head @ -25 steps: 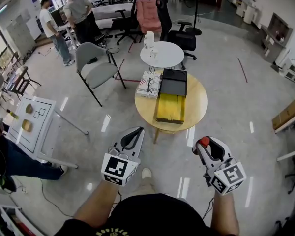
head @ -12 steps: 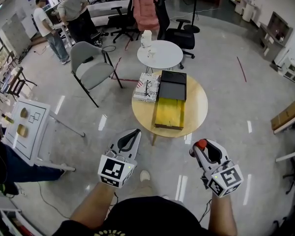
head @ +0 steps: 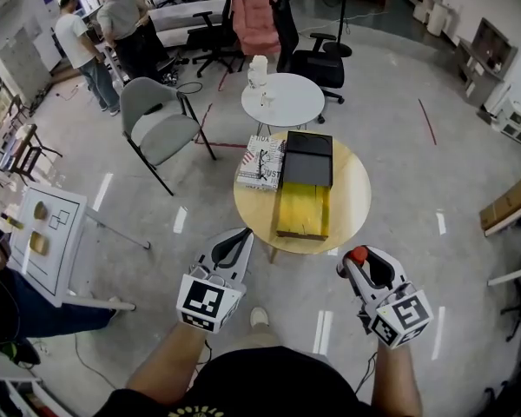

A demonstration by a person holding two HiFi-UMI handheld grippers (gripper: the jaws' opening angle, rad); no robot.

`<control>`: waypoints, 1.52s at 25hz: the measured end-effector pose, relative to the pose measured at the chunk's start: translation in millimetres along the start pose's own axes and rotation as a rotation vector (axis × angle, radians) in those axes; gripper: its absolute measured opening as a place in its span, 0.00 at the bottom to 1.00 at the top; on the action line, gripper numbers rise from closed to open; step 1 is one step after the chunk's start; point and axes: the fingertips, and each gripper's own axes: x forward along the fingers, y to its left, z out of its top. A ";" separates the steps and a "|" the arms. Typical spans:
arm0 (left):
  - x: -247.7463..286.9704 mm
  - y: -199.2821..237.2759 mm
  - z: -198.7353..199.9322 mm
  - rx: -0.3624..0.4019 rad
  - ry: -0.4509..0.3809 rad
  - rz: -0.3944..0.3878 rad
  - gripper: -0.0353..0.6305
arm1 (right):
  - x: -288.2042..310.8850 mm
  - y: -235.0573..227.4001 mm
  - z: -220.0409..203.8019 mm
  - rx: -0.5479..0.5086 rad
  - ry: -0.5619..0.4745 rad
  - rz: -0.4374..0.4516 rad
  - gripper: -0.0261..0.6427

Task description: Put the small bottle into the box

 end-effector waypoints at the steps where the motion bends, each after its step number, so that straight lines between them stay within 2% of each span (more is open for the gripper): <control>1: 2.6 4.4 0.3 -0.001 -0.002 -0.001 0.08 | 3.7 -0.7 1.8 0.000 0.001 -0.003 0.27; 9: 27.5 39.6 8.4 -0.008 -0.018 -0.022 0.08 | 35.4 -9.8 21.6 -0.005 -0.002 -0.037 0.27; 17: 48.6 71.4 17.0 0.018 -0.050 -0.064 0.08 | 71.4 -11.3 43.4 -0.012 -0.017 -0.069 0.27; 25: 58.8 114.4 9.8 0.008 -0.072 -0.086 0.08 | 106.2 -2.5 54.5 -0.022 -0.020 -0.109 0.27; 33: 57.0 108.9 2.2 -0.022 -0.076 -0.134 0.08 | 106.6 6.4 54.7 -0.016 0.000 -0.130 0.27; 38: 52.3 113.7 -2.9 -0.035 -0.079 -0.127 0.08 | 114.0 10.8 58.4 -0.030 0.000 -0.122 0.27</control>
